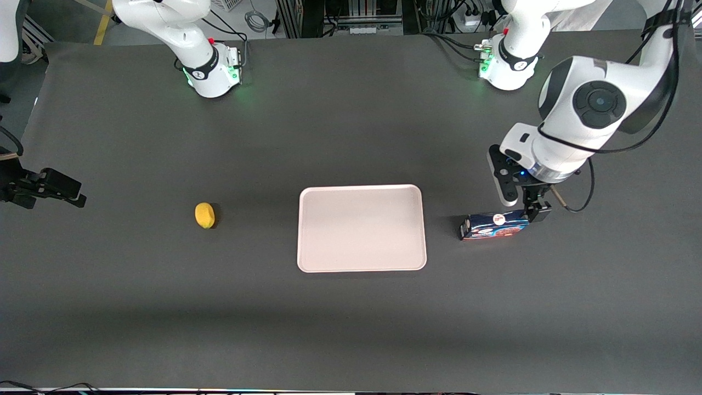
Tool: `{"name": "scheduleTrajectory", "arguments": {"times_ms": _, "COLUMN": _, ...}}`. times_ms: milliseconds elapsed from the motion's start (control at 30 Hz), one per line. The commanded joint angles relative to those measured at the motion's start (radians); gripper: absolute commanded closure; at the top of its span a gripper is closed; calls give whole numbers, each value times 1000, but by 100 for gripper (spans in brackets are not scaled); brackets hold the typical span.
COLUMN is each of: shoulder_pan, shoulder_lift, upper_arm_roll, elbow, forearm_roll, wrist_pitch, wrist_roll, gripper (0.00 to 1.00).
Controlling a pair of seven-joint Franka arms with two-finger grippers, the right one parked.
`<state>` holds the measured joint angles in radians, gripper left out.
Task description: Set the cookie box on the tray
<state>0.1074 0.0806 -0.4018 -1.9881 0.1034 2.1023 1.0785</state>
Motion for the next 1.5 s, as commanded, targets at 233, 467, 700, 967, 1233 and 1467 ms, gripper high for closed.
{"name": "scheduleTrajectory", "arguments": {"times_ms": 233, "shoulder_pan": 3, "shoulder_lift": 57, "upper_arm_roll": 1, "elbow": -100, "forearm_roll": 12, "wrist_pitch": 182, "wrist_roll": 0, "gripper": 0}}
{"name": "scheduleTrajectory", "arguments": {"times_ms": 467, "shoulder_pan": 8, "shoulder_lift": 79, "upper_arm_roll": 6, "elbow": -167, "forearm_roll": 12, "wrist_pitch": 294, "wrist_roll": -5, "gripper": 0}}
{"name": "scheduleTrajectory", "arguments": {"times_ms": 700, "shoulder_pan": 6, "shoulder_lift": 113, "upper_arm_roll": 15, "elbow": -196, "forearm_roll": 13, "wrist_pitch": 375, "wrist_roll": -8, "gripper": 0}}
{"name": "scheduleTrajectory", "arguments": {"times_ms": 967, "shoulder_pan": -2, "shoulder_lift": 156, "upper_arm_roll": 43, "elbow": -202, "forearm_roll": 27, "wrist_pitch": 435, "wrist_roll": -6, "gripper": 0}}
{"name": "scheduleTrajectory", "arguments": {"times_ms": 1233, "shoulder_pan": -12, "shoulder_lift": 194, "upper_arm_roll": 61, "elbow": -201, "forearm_roll": 42, "wrist_pitch": 475, "wrist_roll": -9, "gripper": 0}}
{"name": "scheduleTrajectory", "arguments": {"times_ms": 1467, "shoulder_pan": -31, "shoulder_lift": 217, "upper_arm_roll": 74, "elbow": -198, "forearm_roll": 94, "wrist_pitch": 487, "wrist_roll": -78, "gripper": 0}}
